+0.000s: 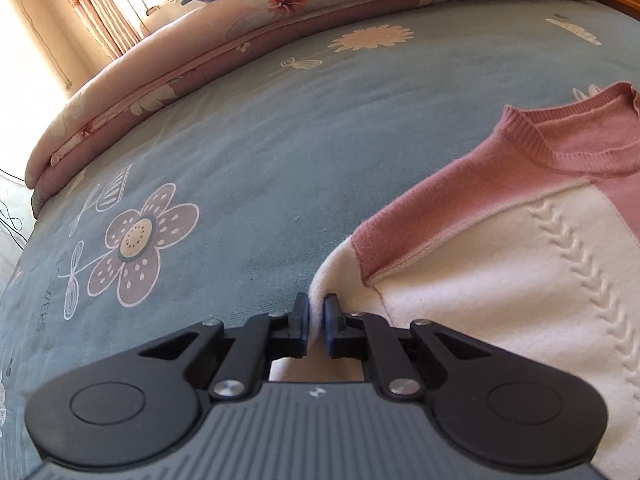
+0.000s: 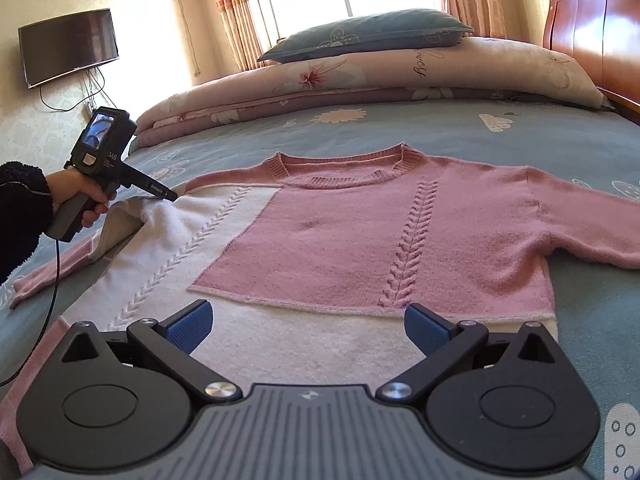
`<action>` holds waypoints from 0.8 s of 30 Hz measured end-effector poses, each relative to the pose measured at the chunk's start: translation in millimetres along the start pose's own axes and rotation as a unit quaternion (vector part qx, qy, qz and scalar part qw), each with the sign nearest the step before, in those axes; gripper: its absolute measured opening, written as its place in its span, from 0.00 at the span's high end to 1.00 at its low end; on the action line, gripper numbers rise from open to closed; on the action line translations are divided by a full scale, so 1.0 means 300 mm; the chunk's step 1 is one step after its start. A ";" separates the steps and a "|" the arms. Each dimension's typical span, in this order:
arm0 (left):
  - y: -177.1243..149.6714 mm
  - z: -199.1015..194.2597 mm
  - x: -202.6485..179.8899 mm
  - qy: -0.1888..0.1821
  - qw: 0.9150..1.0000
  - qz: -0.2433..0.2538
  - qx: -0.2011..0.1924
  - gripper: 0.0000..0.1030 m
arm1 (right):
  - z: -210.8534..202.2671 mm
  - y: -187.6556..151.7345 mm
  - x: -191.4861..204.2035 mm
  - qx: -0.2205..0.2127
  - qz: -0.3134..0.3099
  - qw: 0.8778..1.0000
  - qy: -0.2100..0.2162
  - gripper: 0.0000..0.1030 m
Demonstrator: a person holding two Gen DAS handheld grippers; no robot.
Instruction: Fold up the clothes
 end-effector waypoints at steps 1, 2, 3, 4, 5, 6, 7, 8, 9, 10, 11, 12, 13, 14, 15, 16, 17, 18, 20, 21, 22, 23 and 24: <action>0.001 -0.005 0.002 0.003 1.000 0.001 -0.002 0.89 | -0.001 0.000 0.001 0.000 -0.001 1.000 0.000 0.00; 0.002 -0.009 0.003 0.007 1.000 0.001 -0.003 0.85 | -0.001 -0.001 0.003 0.001 -0.001 1.000 0.001 0.00; 0.003 -0.014 0.005 0.010 1.000 0.002 -0.005 0.85 | -0.001 -0.002 0.004 0.001 -0.002 1.000 0.001 0.00; 0.008 -0.028 0.012 0.006 1.000 -0.001 -0.003 0.85 | -0.003 0.000 0.005 0.000 -0.001 1.000 0.001 0.00; 0.013 -0.043 0.020 0.001 1.000 -0.005 -0.002 0.85 | -0.005 0.001 0.008 0.000 -0.002 1.000 0.002 0.00; 0.017 -0.065 0.026 0.003 1.000 -0.006 -0.004 0.84 | -0.007 0.003 0.013 -0.001 -0.004 1.000 0.004 0.00; 0.021 -0.087 0.032 0.005 1.000 -0.008 -0.005 0.84 | -0.011 0.006 0.016 -0.005 -0.005 1.000 0.003 0.00; 0.025 -0.109 0.038 0.008 1.000 -0.009 -0.007 0.84 | -0.015 0.009 0.020 -0.007 -0.007 1.000 0.003 0.00; 0.025 -0.130 0.048 0.014 1.000 -0.010 -0.006 0.84 | -0.019 0.010 0.024 -0.009 -0.008 1.000 0.003 0.00; 0.025 -0.154 0.061 0.023 1.000 -0.012 -0.007 0.84 | -0.023 0.011 0.029 -0.010 -0.010 1.000 0.004 0.00; 0.024 -0.180 0.067 0.024 1.000 -0.015 -0.010 0.84 | -0.027 0.013 0.033 -0.012 -0.012 1.000 0.004 0.00; 0.023 -0.206 0.073 0.024 0.999 -0.019 -0.012 0.84 | -0.031 0.014 0.037 -0.014 -0.014 1.000 0.004 0.00; 0.019 -0.232 0.075 0.020 0.999 -0.022 -0.014 0.84 | -0.033 0.014 0.042 -0.014 -0.017 1.000 0.005 0.00; 0.014 -0.258 0.078 0.016 0.999 -0.026 -0.016 0.82 | -0.035 0.015 0.047 -0.014 -0.020 1.000 0.005 0.00; 0.009 -0.284 0.080 0.013 0.999 -0.030 -0.018 0.81 | -0.038 0.015 0.050 -0.015 -0.021 1.000 0.004 0.00; -0.001 -0.307 0.082 0.014 0.999 -0.030 -0.018 0.78 | -0.038 0.014 0.054 -0.013 -0.022 1.000 0.005 0.00; -0.014 -0.324 0.086 0.014 0.999 -0.033 -0.012 0.77 | -0.038 0.013 0.057 -0.012 -0.022 1.000 0.006 0.00; -0.027 -0.342 0.089 0.014 0.999 -0.036 -0.007 0.77 | -0.038 0.012 0.061 -0.011 -0.021 1.000 0.007 0.00; -0.070 -0.375 0.102 0.008 0.998 -0.057 0.016 0.77 | -0.038 0.008 0.066 -0.006 -0.018 1.000 0.008 0.00; -0.092 -0.388 0.112 0.003 0.997 -0.071 0.026 0.76 | -0.037 0.005 0.069 -0.003 -0.016 1.000 0.009 0.00; -0.122 -0.401 0.126 0.000 0.995 -0.089 0.035 0.72 | -0.040 0.005 0.072 -0.005 -0.016 1.000 0.008 0.00; -0.153 -0.414 0.139 -0.003 0.993 -0.107 0.044 0.63 | -0.042 0.005 0.077 -0.004 -0.017 1.000 0.009 0.00; -0.183 -0.427 0.152 -0.007 0.991 -0.125 0.052 0.58 | -0.043 0.006 0.082 -0.003 -0.018 1.000 0.009 0.00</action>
Point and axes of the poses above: each gripper's, at about its wrist camera, not at the fingertips, and z roughly the way its jaws point, x to its left, y to its top, the point moved 10 cm from there along z, roughly the way its jaws point, and after that the axes turned 1 degree about z, right-handed, at the moved point
